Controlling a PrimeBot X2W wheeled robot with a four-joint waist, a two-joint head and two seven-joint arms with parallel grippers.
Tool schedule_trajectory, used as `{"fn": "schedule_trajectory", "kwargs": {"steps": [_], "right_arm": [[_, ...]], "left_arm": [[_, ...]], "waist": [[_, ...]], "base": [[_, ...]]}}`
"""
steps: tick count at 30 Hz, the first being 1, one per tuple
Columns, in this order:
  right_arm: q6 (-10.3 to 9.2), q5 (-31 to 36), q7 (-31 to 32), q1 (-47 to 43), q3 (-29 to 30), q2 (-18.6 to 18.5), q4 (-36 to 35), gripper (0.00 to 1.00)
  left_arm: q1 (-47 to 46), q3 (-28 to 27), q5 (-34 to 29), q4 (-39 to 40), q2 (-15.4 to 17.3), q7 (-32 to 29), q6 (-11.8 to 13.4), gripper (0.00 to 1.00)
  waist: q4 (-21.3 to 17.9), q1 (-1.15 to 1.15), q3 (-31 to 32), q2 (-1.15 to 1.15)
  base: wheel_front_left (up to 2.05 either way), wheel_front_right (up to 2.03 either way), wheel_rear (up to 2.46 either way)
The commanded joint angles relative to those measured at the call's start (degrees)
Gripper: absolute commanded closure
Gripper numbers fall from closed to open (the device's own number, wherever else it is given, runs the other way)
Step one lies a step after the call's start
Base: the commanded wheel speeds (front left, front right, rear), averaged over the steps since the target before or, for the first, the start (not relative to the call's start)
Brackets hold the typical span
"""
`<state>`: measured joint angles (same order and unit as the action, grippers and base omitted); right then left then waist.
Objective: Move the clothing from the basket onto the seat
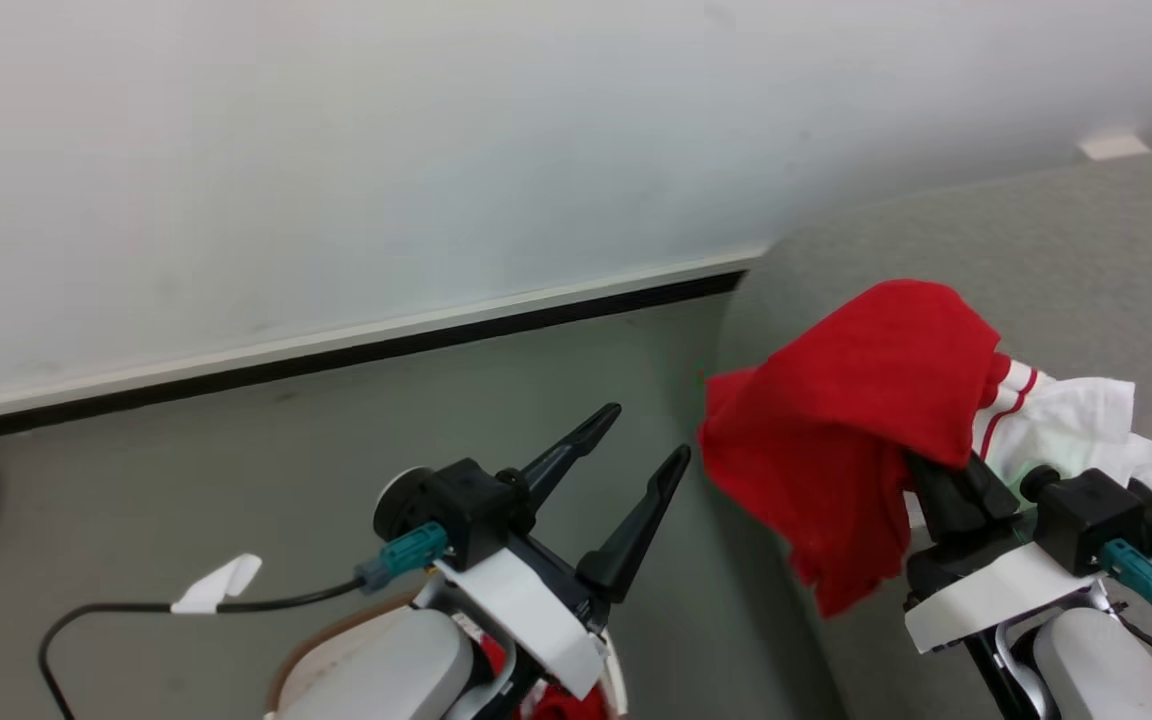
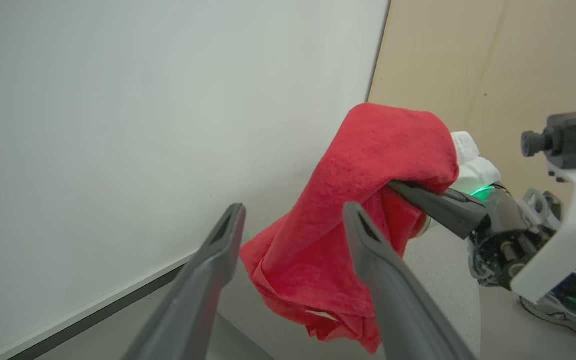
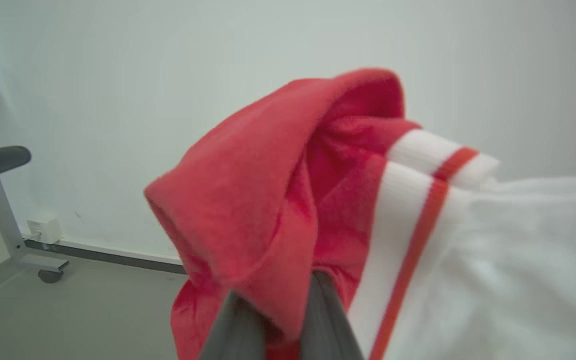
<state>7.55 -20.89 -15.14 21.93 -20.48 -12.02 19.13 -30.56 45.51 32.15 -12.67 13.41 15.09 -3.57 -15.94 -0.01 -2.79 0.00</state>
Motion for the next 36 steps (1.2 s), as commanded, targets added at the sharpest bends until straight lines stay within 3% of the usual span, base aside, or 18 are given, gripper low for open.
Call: {"fn": "schedule_trajectory", "kwargs": {"steps": [1, 9, 19, 23, 27, 36], "right_arm": [[-0.12, 0.34, -0.01, -0.68, 0.48, -0.29, -0.87, 1.0], [-0.12, 0.64, -0.01, -2.48, 1.39, -0.16, -3.76, 1.0], [-0.12, 0.65, -0.01, -0.46, 2.03, -1.37, -5.05, 1.0], [-0.12, 0.88, -0.01, 3.91, 1.98, -4.34, -4.88, 1.0], [-0.12, -0.52, 0.3, 10.14, 1.78, -9.67, -3.47, 1.0], [-0.12, -3.97, 1.01, 23.59, 7.58, -18.88, 3.19, 1.0]], "left_arm": [[0.87, -0.24, -0.68, 0.08, 0.21, 0.05, -0.34, 0.0], [2.03, -2.07, -3.62, -0.62, -0.6, 0.06, -1.29, 0.0], [2.26, -2.88, -5.75, -1.48, -1.45, 0.06, -2.58, 0.0], [0.83, -2.49, -6.25, -1.23, -0.4, 0.06, -2.91, 0.0], [-1.08, -1.93, -6.66, -0.27, 1.29, -0.43, -3.36, 0.0], [-4.59, -1.77, -7.65, 4.04, 6.94, -2.84, -3.58, 0.0]], "waist": [[-4.15, 0.01, -1.2, 0.0], [-9.53, 0.01, -1.95, 0.0], [-9.8, 0.01, -3.46, 0.0], [-8.4, 0.01, -6.61, 0.0], [-6.16, 0.01, -11.7, 0.0], [-1.93, 0.01, -24.38, 0.0]], "base": [[0.0, 0.0, 0.0], [0.0, 0.0, 0.0], [0.0, 0.0, 0.0], [0.0, 0.0, 0.0], [0.0, 0.0, 0.0], [0.0, 0.0, 0.0]]}}
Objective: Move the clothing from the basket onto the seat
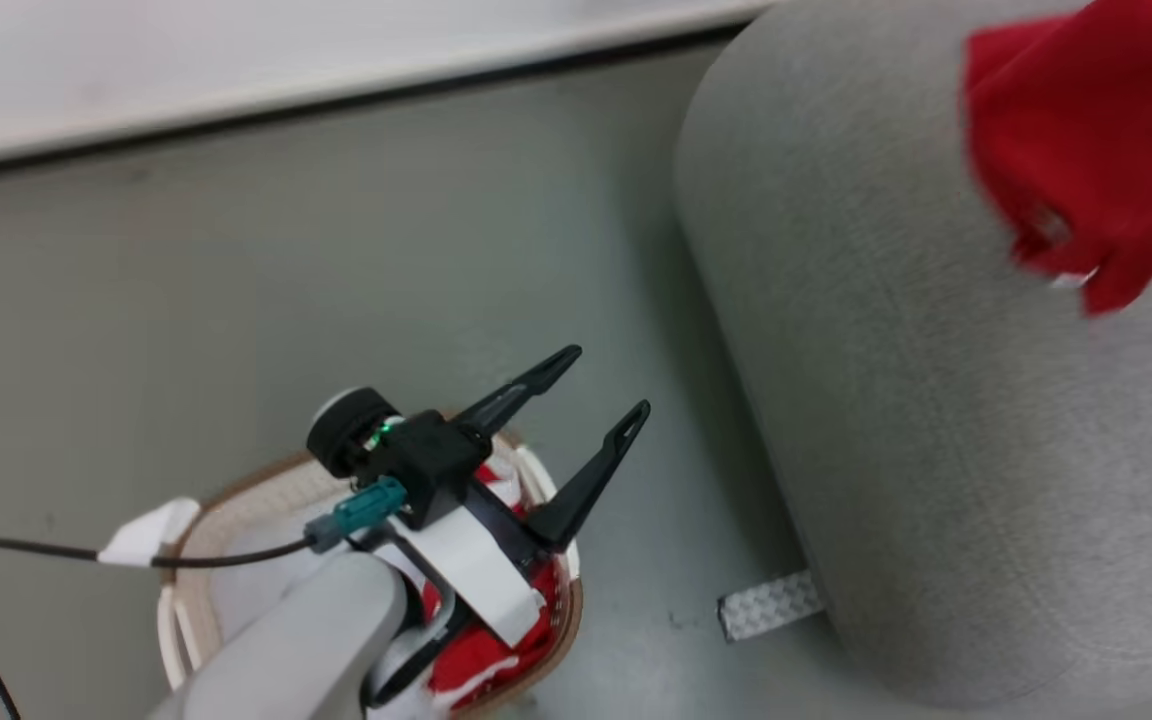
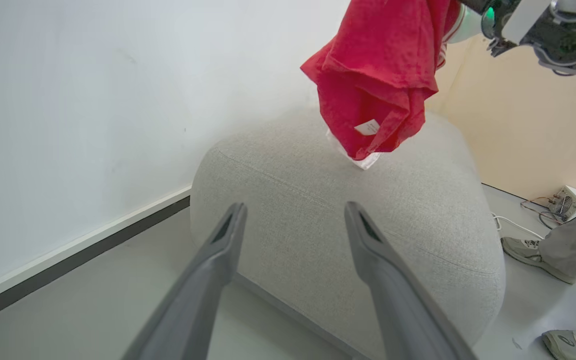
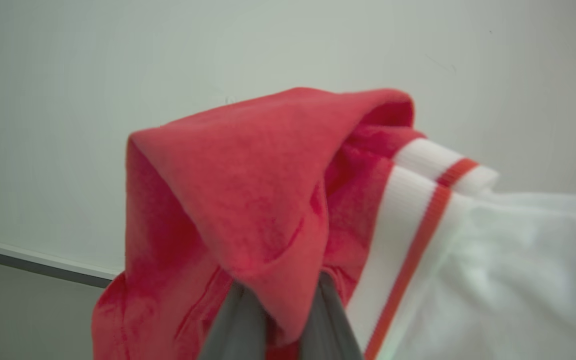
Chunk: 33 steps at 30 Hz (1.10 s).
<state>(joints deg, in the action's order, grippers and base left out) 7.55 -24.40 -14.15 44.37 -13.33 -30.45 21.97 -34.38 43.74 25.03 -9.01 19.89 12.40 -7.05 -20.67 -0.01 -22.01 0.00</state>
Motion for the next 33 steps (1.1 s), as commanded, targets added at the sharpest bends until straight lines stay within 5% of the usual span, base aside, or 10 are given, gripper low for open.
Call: {"fn": "schedule_trajectory", "kwargs": {"steps": [1, 9, 16, 22, 25, 26, 27, 33], "right_arm": [[-0.12, -0.73, 0.22, 2.37, 0.86, -1.23, 1.26, 1.0], [-0.12, 1.14, 2.38, 11.91, 3.87, -7.16, 8.61, 1.0], [-0.12, 0.12, 9.41, 14.26, 4.46, -6.25, 18.79, 0.99], [-0.13, -2.57, 19.8, 13.56, 1.99, -6.44, 27.37, 0.88], [-0.13, -2.96, 20.81, 13.46, 0.82, -6.42, 29.05, 0.58], [-0.13, -3.15, 20.79, 13.5, 0.43, -6.54, 29.33, 0.2], [-0.13, -3.27, 20.62, 13.55, 0.02, -6.63, 29.63, 0.0], [-0.13, -3.75, 21.04, 11.16, -5.53, -7.08, 29.58, 0.0]], "left_arm": [[-1.19, -0.1, -0.7, 0.92, 1.02, -0.35, -0.13, 0.0], [-2.78, -1.41, -1.41, 4.03, 5.86, -1.69, -0.15, 0.0], [-3.12, -1.86, -1.37, 5.3, 7.4, -1.56, 0.07, 0.0], [-3.42, -1.94, -1.15, 4.99, 7.22, -1.19, 0.42, 0.0], [-3.2, -1.95, -0.85, 4.45, 7.13, -0.78, 0.47, 0.0], [-3.06, -1.96, -0.71, 4.24, 7.02, -0.65, 0.51, 0.0], [-2.94, -1.94, -0.56, 3.99, 6.89, -0.48, 0.56, 0.0], [-1.35, -1.81, 0.41, 1.6, 5.32, 0.71, 1.07, 0.0]], "waist": [[3.26, 0.01, -6.35, 0.0], [5.15, 0.01, -14.63, 0.0], [6.01, 0.01, -17.65, 0.0], [6.53, 0.01, -17.78, 0.0], [6.44, 0.01, -16.96, 0.0], [6.38, 0.01, -16.55, 0.0], [6.33, 0.01, -16.11, 0.0], [5.99, 0.01, -10.67, 0.0]], "base": [[0.0, 0.0, 0.0], [0.0, 0.0, 0.0], [0.0, 0.0, 0.0], [0.0, 0.0, 0.0], [0.0, 0.0, 0.0], [0.0, 0.0, 0.0], [0.0, 0.0, 0.0], [0.0, 0.0, 0.0]]}}
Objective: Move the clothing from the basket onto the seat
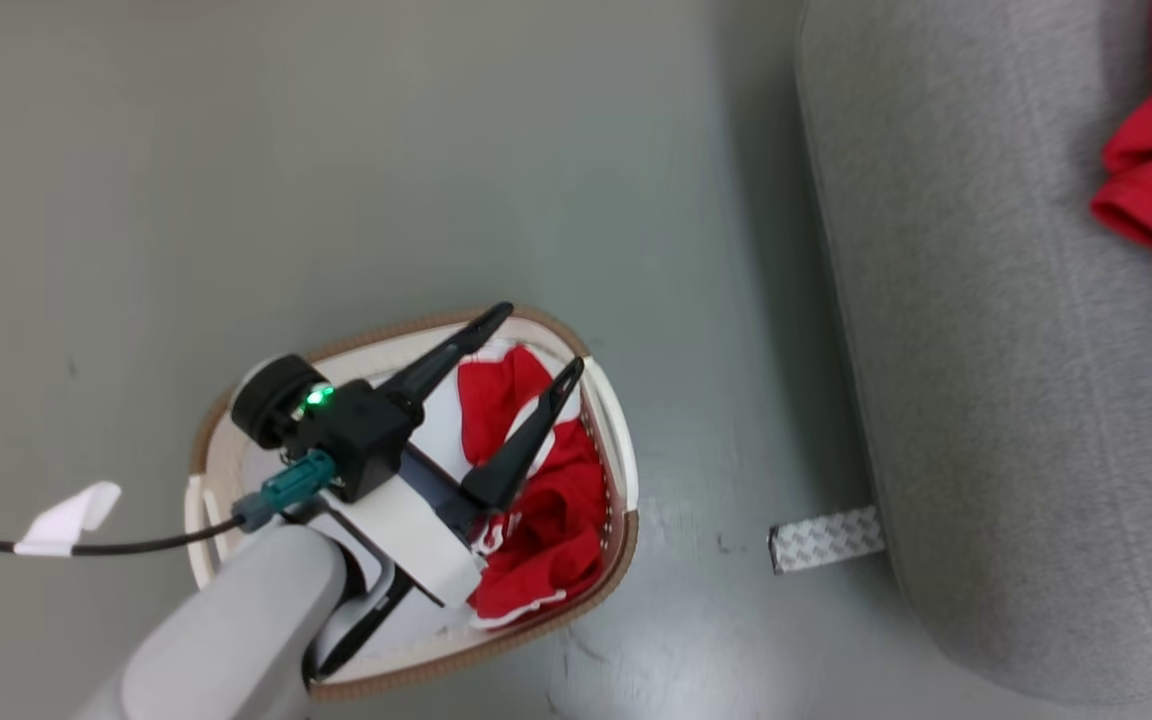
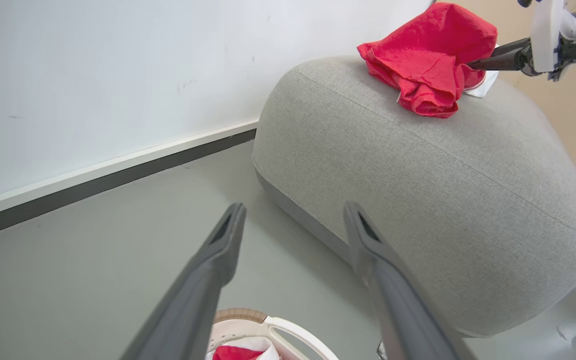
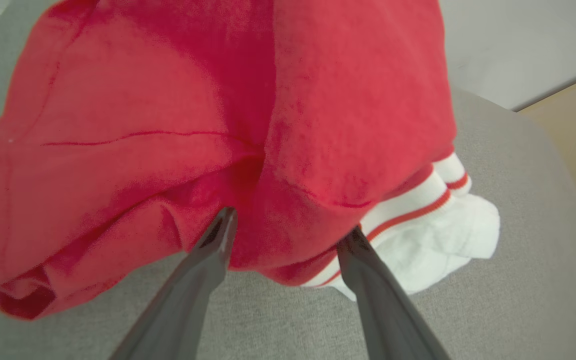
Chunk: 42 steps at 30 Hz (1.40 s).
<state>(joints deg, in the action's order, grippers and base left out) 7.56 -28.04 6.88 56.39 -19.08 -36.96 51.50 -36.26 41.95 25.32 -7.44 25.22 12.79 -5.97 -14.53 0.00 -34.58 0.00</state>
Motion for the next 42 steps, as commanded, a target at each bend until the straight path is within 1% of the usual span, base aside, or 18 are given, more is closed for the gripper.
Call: {"fn": "schedule_trajectory", "kwargs": {"steps": [1, 6, 9, 12, 15, 19, 23, 27, 30, 33, 37, 40, 42], "right_arm": [[-0.14, -0.48, 0.04, -1.5, -0.69, -0.76, -0.13, 0.0], [-0.14, -4.04, 2.09, -5.91, -5.44, -2.23, -3.63, 0.0], [-0.14, -6.42, 1.81, -8.79, -6.79, -4.51, -7.57, 0.0], [-0.14, -7.75, -0.12, -11.47, -7.04, -6.59, -11.63, 0.0], [-0.13, -8.65, -2.07, -13.94, -6.33, -7.53, -16.39, 0.0], [-0.14, -9.09, -4.8, -17.93, -4.31, -6.01, -22.93, 0.0], [-0.14, -7.51, -8.5, -23.95, -1.49, -2.21, -28.54, 0.0], [-0.14, -3.89, -12.49, -30.4, 2.82, 2.91, -32.76, 0.0], [-0.14, -0.7, -15.48, -36.21, 7.28, 8.04, -35.47, 0.0], [-0.14, 2.59, -18.04, -42.61, 11.04, 14.28, -38.35, 0.0], [-0.14, 6.6, -20.24, -49.43, 13.03, 21.05, -40.65, 0.0], [-0.14, 8.3, -21.3, -52.19, 12.93, 24.52, -41.03, 0.0], [-0.14, 9.54, -21.71, -53.04, 12.82, 25.62, -40.83, 0.0]], "left_arm": [[0.81, -0.11, 0.43, -0.55, -0.37, 0.75, 0.16, 0.0], [3.34, -1.19, 1.92, -3.19, -1.96, 1.73, 1.12, 0.0], [4.88, -2.14, 2.86, -4.65, -3.04, 2.08, 1.67, 0.0], [6.45, -3.5, 3.1, -5.91, -4.1, 2.37, 2.31, 0.0], [8.09, -5.66, 3.67, -6.55, -4.8, 2.4, 3.1, 0.0], [11.25, -9.8, 3.86, -6.21, -5.38, 2.34, 4.35, 0.0], [15.02, -14.69, 3.61, -6.01, -5.94, 2.34, 5.91, 0.0], [18.64, -19.07, 3.02, -5.7, -7.4, 2.35, 6.36, 0.0], [21.3, -22.04, 1.79, -5.64, -8.65, 2.35, 6.53, 0.0], [23.95, -25.13, 0.96, -5.56, -10.16, 2.35, 7.22, 0.0], [28.13, -29.79, -1.62, -3.51, -12.34, 2.36, 8.07, 0.0], [31.06, -33.36, -4.09, -1.74, -13.84, 2.36, 7.56, 0.0], [32.99, -35.42, -6.1, -0.89, -14.97, 2.36, 6.95, 0.0]], "waist": [[-0.13, 0.0, 3.24, 0.0], [0.08, 0.0, 10.95, 0.0], [1.1, 0.0, 15.81, 0.0], [2.7, 0.0, 20.65, 0.0], [4.28, 0.0, 24.84, 0.0], [6.26, 0.0, 29.43, 0.0], [8.0, 0.0, 32.32, 0.0], [9.68, 0.0, 33.95, 0.0], [10.99, 0.0, 34.52, 0.0], [11.91, 0.0, 34.94, 0.0], [12.14, 0.0, 35.25, 0.0], [11.93, 0.0, 35.37, 0.0], [11.69, 0.0, 35.46, 0.0]], "base": [[0.0, 0.0, 0.0], [0.0, 0.0, 0.0], [0.0, 0.0, 0.0], [0.0, 0.0, 0.0], [0.0, 0.0, 0.0], [0.0, 0.0, 0.0], [0.0, 0.0, 0.0], [0.0, 0.0, 0.0], [0.0, 0.0, 0.0], [0.0, 0.0, 0.0], [0.0, 0.0, 0.0], [0.0, 0.0, 0.0], [0.0, 0.0, 0.0]]}}
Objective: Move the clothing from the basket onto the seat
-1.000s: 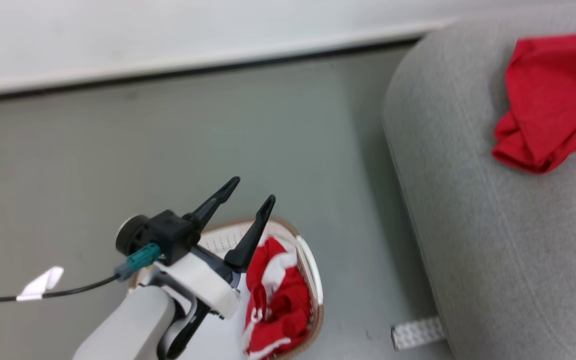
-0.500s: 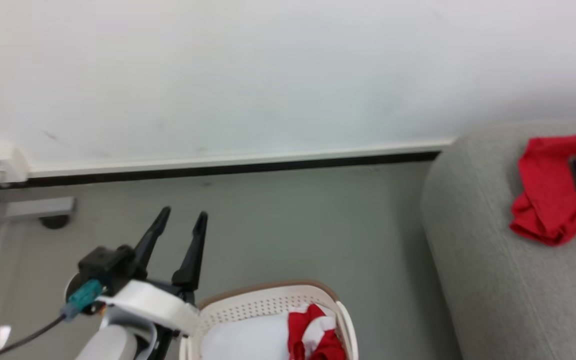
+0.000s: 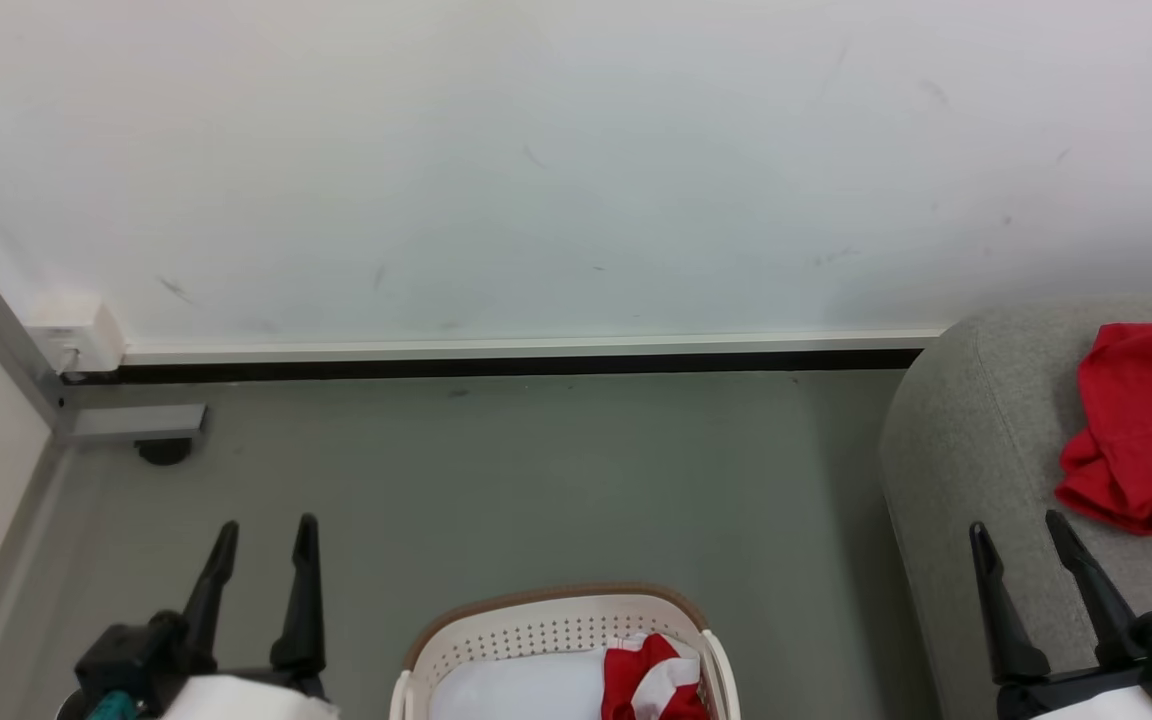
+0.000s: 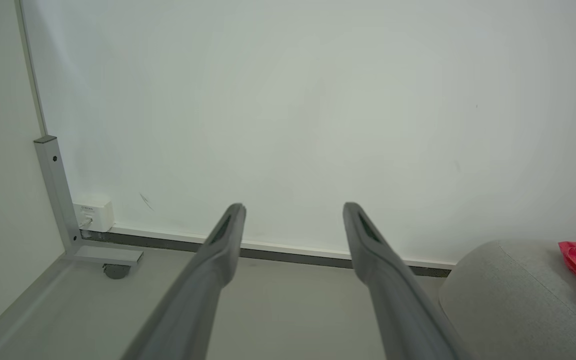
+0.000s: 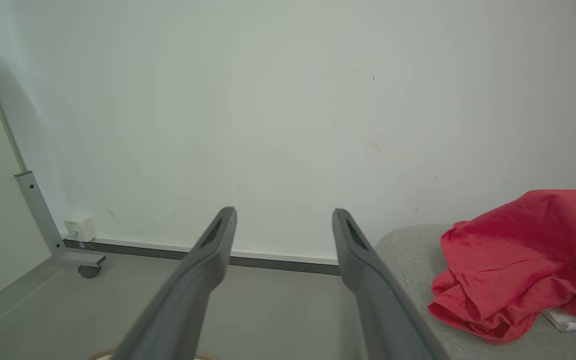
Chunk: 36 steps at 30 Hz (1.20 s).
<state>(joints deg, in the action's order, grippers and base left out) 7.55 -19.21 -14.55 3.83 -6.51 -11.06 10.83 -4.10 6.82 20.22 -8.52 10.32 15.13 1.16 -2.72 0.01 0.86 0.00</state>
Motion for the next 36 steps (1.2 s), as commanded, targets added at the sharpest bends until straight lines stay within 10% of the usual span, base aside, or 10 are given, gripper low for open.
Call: {"fn": "schedule_trajectory", "kwargs": {"steps": [1, 14, 36], "right_arm": [[-0.12, 1.23, -0.38, -0.57, 0.11, 0.27, 0.02, 0.0], [-0.12, 3.24, -0.66, 0.89, -0.54, 3.02, -0.13, 0.0], [-0.13, 2.58, -0.65, 3.98, -1.03, 3.32, -0.71, 0.0]], "left_arm": [[1.65, -1.22, -1.65, 0.45, -0.61, 0.02, -0.56, 0.0], [1.73, -7.7, -8.07, -0.42, -5.58, 0.02, -6.21, 0.0], [-2.39, -5.68, -8.24, -5.86, -6.77, 0.02, -8.56, 0.0]], "waist": [[-0.26, -0.01, 0.0, 0.0], [-0.77, -0.01, -0.2, 0.0], [-4.85, -0.01, -5.53, 0.0]], "base": [[0.0, 0.0, 0.0], [0.0, 0.0, 0.0], [0.0, 0.0, 0.0]]}}
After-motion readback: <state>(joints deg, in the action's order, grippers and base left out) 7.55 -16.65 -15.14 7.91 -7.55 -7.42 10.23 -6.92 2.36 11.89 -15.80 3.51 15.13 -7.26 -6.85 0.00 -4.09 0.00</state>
